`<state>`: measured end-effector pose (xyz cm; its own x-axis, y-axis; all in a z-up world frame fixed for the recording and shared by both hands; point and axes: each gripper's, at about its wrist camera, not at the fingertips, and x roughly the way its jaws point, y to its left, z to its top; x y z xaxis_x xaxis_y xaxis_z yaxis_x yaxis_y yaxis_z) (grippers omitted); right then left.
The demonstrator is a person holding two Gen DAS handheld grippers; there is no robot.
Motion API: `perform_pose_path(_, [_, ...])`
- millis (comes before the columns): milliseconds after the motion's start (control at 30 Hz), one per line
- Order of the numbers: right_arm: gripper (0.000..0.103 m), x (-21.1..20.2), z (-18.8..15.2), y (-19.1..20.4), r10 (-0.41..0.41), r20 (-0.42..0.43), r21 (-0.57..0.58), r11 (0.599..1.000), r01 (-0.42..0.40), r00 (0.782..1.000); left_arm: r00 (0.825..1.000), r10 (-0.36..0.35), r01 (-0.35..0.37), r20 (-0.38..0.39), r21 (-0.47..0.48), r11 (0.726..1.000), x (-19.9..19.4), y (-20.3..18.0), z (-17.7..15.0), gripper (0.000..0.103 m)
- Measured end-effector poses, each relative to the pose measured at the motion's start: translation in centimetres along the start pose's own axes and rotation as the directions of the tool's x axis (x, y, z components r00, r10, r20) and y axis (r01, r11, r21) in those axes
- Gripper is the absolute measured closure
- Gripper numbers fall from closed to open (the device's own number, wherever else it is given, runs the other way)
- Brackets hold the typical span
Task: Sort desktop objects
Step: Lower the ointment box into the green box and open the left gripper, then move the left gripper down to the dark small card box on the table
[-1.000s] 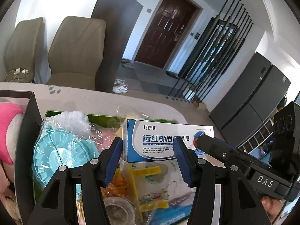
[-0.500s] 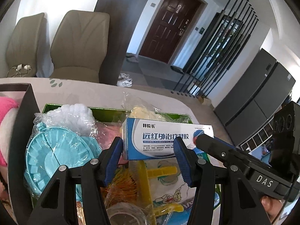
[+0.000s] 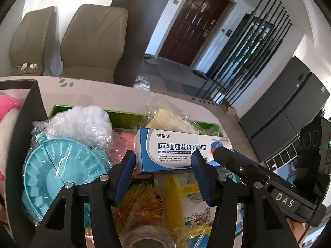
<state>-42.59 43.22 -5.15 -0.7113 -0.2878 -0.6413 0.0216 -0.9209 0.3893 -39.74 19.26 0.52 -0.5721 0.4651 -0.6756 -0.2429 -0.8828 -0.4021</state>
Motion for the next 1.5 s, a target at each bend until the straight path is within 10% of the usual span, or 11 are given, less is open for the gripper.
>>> perform_pose_path(467, [0.024,-1.6,0.5,-0.6,0.034,0.074,0.045,0.998,-0.037,0.997,0.998,-0.037,0.037,0.054,-0.005,0.999,-2.9,-0.7,0.8,0.047])
perform_pose_path(833, [0.073,-1.3,0.6,-0.2,0.088,0.075,0.023,0.996,-0.09,0.993,0.992,-0.105,0.103,0.072,0.024,0.994,-1.2,-1.6,0.6,0.053])
perform_pose_path(1500, [0.067,-1.3,0.3,-0.3,0.13,0.037,0.042,0.99,-0.132,0.991,0.995,-0.09,0.092,0.053,-0.035,0.995,-2.5,-1.0,0.3,0.053])
